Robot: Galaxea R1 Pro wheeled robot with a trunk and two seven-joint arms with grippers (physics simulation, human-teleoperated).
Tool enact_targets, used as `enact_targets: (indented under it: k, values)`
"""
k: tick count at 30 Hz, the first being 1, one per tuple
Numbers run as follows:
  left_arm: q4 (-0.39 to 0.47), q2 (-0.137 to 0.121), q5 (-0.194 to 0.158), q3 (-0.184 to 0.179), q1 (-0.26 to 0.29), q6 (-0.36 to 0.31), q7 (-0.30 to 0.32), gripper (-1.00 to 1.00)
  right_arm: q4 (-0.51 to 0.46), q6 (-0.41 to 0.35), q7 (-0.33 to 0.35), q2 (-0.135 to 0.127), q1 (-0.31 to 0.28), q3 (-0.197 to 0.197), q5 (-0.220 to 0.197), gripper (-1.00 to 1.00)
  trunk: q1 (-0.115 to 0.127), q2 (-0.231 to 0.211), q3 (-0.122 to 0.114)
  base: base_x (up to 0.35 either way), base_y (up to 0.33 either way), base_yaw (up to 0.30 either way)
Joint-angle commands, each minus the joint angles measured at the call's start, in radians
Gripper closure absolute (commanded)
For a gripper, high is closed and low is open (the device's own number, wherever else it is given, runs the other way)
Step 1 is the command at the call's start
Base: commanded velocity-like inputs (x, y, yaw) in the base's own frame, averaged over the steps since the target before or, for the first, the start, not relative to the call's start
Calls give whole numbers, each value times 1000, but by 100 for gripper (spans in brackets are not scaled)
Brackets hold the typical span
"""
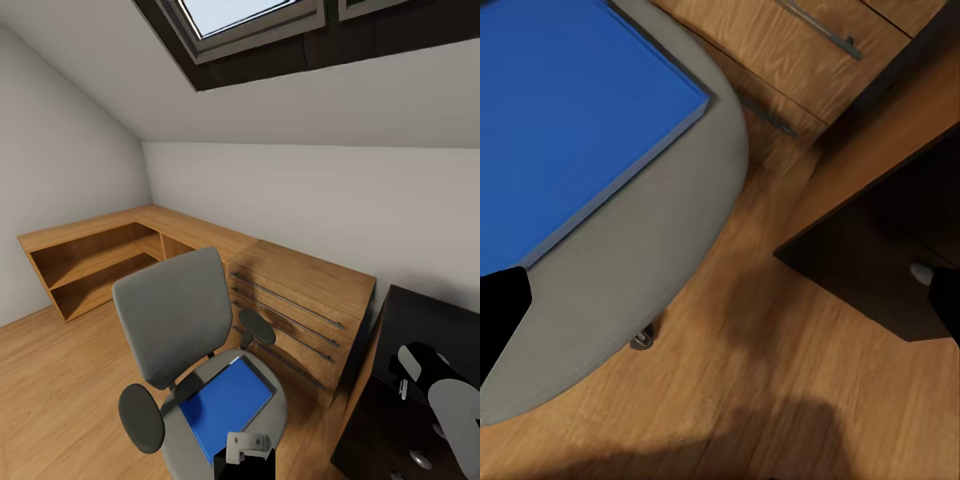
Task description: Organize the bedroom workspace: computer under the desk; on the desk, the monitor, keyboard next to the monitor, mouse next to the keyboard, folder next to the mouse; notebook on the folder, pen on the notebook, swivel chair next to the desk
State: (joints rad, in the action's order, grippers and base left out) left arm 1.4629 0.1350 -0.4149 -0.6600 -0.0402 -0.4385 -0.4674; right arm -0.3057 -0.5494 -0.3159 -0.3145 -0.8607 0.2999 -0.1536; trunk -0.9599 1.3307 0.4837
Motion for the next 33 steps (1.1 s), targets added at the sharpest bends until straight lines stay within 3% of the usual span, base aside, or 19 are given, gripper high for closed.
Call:
enact_targets:
  k: [1,8,14,23,24,33]
  values:
    - [1,0,-10,-1,0,-2,-8,-100,-1,-1,-5,0,0,2,-18,100,4,-7,-2,0,0,0]
    - [1,0,-10,-2,0,-2,-8,-100,-1,-1,-5,1,0,2,-18,100,4,-7,-2,0,0,0]
    - [1,0,-10,-2,0,-2,-8,-100,-2,-1,-4,1,0,2,-18,100,27,-49,-21,0,0,0]
    - [1,0,-10,-3,0,-2,-8,-100,-3,-1,-4,1,0,2,-18,100,27,-49,-21,0,0,0]
    - [1,0,-10,-3,0,-2,-8,-100,-3,-1,-5,1,0,2,-18,-100,27,-49,-21,0,0,0]
    - [1,0,-10,-3,0,-2,-8,-100,-4,-1,-4,0,0,2,-17,-100,27,-49,-21,0,0,0]
